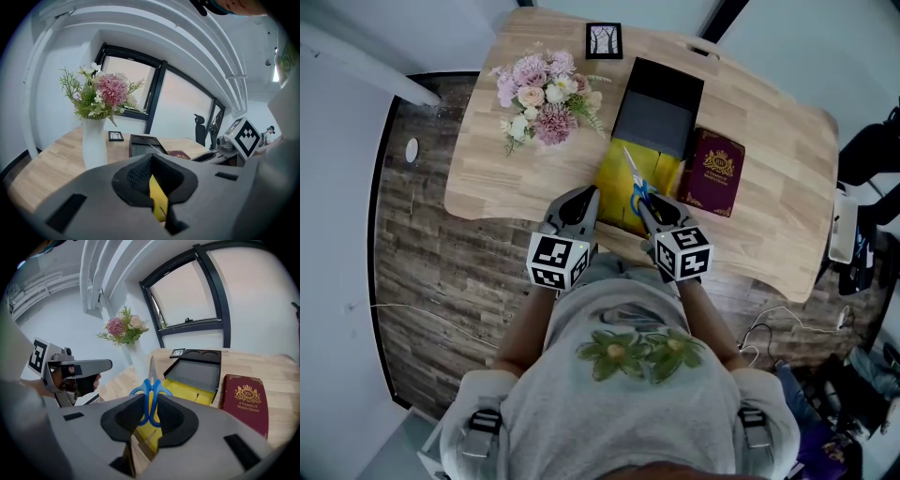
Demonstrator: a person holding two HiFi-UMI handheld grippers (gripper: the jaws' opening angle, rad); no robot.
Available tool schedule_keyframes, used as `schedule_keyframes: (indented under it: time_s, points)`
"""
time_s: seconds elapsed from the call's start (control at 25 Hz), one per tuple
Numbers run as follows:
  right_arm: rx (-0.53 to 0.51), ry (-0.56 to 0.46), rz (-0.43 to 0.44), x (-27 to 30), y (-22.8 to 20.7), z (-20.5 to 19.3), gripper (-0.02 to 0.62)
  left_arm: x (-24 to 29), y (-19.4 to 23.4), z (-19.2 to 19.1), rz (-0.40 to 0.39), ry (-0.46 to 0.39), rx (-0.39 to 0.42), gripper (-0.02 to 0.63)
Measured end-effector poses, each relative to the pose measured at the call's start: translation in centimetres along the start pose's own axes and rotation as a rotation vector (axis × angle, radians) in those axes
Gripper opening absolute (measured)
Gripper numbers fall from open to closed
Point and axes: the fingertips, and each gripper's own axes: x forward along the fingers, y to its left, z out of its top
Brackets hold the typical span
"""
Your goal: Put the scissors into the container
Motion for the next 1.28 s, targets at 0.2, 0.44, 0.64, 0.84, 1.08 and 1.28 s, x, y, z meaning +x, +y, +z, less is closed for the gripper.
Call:
schedule_keyframes:
  time_s: [0.2, 0.44, 0.64, 0.84, 1.08, 1.28]
  points:
    - [0.002, 0.014, 0.0, 0.3, -0.2, -0.3, 0.084, 0.0, 0.1, -0.1, 0.002, 0.004, -0.003, 0.005]
    - [-0.001, 0.033, -0.006, 0.9, -0.5, -0.6, 0.084, 0.2, 0.3, -0.2, 0.003, 0.01, -0.006, 0.005]
    - [-0.007, 0.045, -0.014, 1.2, -0.8, -1.0, 0.084, 0.4, 0.3, -0.5, -0.001, 0.013, -0.005, 0.005]
    - [-0.012, 0.06, -0.018, 1.6, -0.9, -1.3, 0.084, 0.4, 0.5, -0.6, 0.0, 0.016, -0.01, 0.005]
    - [-0.007, 0.072, -0.024, 2.1, -1.3, -1.6, 0.084, 0.5, 0.5, -0.7, 0.001, 0.019, -0.009, 0.005]
    - [-0.005, 0.087, -0.024, 2.5, -1.5, -2.0, 0.084, 0.6, 0.5, -0.7, -0.001, 0.019, -0.007, 0.005]
